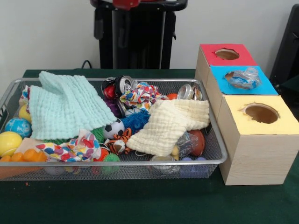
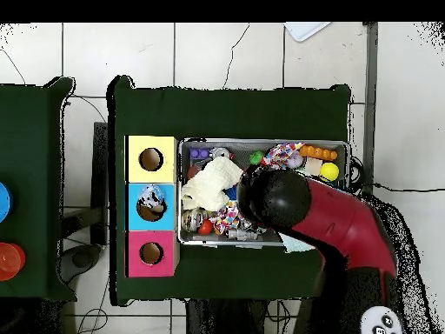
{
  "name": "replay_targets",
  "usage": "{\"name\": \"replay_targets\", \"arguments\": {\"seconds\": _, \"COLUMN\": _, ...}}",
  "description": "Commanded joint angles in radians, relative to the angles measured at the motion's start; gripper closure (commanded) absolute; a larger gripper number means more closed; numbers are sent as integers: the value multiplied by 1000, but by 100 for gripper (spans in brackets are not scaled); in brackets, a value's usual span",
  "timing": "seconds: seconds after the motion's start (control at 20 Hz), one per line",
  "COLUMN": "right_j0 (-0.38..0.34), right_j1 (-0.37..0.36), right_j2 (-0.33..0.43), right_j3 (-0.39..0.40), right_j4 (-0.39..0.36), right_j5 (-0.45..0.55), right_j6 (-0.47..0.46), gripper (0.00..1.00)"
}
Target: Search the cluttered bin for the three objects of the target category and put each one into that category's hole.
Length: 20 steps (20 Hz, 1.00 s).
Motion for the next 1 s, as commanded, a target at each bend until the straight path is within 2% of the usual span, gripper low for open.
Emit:
{"name": "replay_targets", "arguments": {"seconds": 0.05, "right_j0": -92, "right_j1": 33, "right_j2": 213, "right_j3": -75, "right_j4": -98, "right_j5": -16, "right_j6": -286, "gripper": 0}}
{"name": "replay_targets", "arguments": {"seconds": 0.25, "right_j0": -138, "right_j1": 53, "right_j2": 283, "right_j3": -99, "right_j4": -123, "right_j5": -61, "right_j6": -266, "gripper": 0}}
{"name": "replay_targets", "arguments": {"seconds": 0.4, "right_j0": -149, "right_j1": 72, "right_j2": 306, "right_j3": -151, "right_j4": -149, "right_j5": -62, "right_j6": -237, "gripper": 0}}
{"name": "replay_targets", "arguments": {"seconds": 0.75, "right_j0": -151, "right_j1": 113, "right_j2": 331, "right_j3": -296, "right_j4": -190, "right_j5": 54, "right_j6": -200, "gripper": 0}}
{"name": "replay_targets", "arguments": {"seconds": 1.0, "right_j0": -135, "right_j1": 178, "right_j2": 338, "right_j3": -430, "right_j4": -203, "right_j5": 192, "right_j6": -166, "gripper": 0}}
